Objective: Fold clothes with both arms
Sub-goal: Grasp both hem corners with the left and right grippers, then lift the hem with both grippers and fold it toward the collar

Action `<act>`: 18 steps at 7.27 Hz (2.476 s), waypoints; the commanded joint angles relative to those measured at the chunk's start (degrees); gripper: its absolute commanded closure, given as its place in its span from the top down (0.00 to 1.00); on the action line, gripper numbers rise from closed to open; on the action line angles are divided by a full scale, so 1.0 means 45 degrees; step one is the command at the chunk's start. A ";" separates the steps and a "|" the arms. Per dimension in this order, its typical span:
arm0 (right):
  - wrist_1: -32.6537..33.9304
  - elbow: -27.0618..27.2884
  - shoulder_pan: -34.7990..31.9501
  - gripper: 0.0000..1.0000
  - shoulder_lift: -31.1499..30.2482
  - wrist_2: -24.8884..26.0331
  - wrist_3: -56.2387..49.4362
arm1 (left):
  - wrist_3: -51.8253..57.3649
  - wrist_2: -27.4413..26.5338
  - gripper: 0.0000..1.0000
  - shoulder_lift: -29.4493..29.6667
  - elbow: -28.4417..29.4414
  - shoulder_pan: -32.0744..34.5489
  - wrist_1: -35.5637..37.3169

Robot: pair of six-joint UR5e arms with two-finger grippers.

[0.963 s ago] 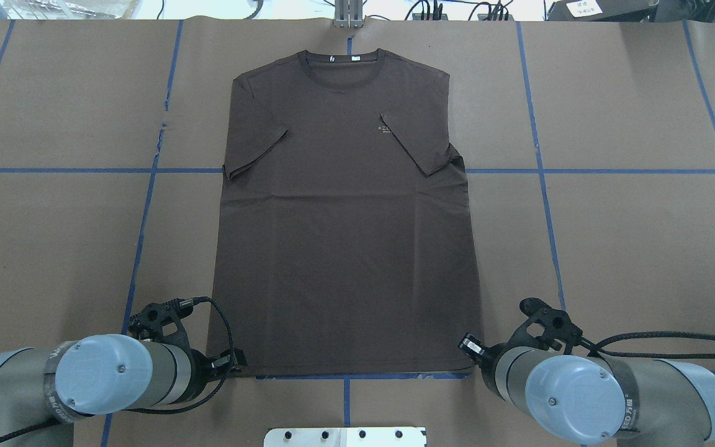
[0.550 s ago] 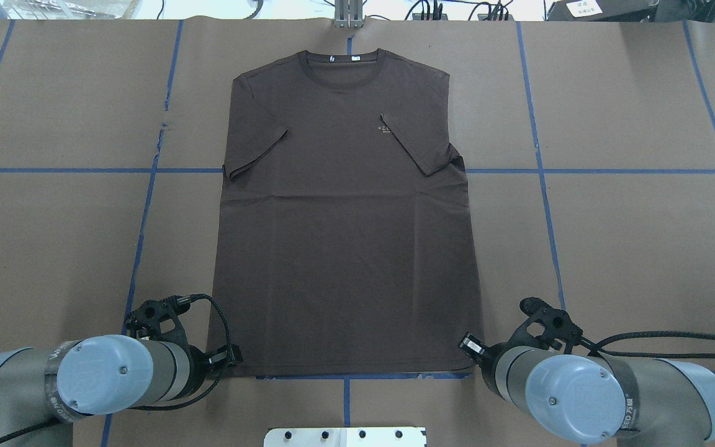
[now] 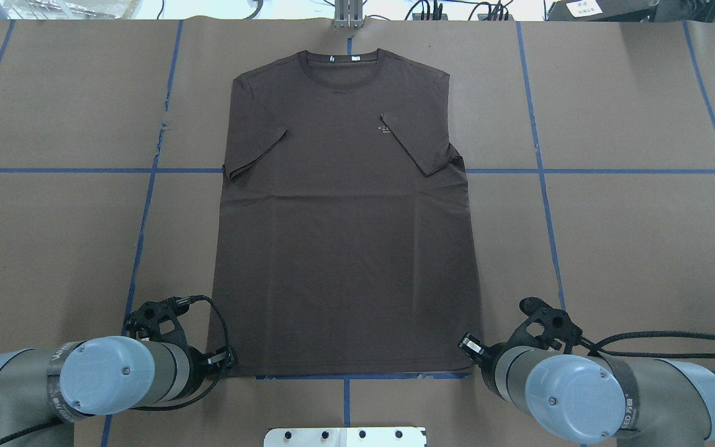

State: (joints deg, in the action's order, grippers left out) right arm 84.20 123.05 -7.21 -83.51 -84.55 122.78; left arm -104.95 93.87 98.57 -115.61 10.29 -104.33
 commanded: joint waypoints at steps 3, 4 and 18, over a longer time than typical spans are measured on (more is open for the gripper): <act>0.0000 0.0000 0.0000 0.00 0.0002 0.0000 0.0020 | -0.0057 0.0019 0.00 0.0048 -0.0012 -0.0002 0.0000; 0.0019 0.0000 0.0000 0.00 -0.0017 0.0000 0.0020 | -0.0057 0.0038 0.00 0.0048 -0.0070 0.0018 0.0000; 0.0352 -0.1104 -0.3934 0.00 0.2008 -0.0522 -0.5123 | 0.1436 0.0058 0.00 0.3008 0.1224 0.3797 0.0391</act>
State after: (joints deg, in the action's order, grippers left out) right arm 85.83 123.32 -18.64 -78.28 -84.59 106.87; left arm -103.67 94.25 107.57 -117.03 21.71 -102.24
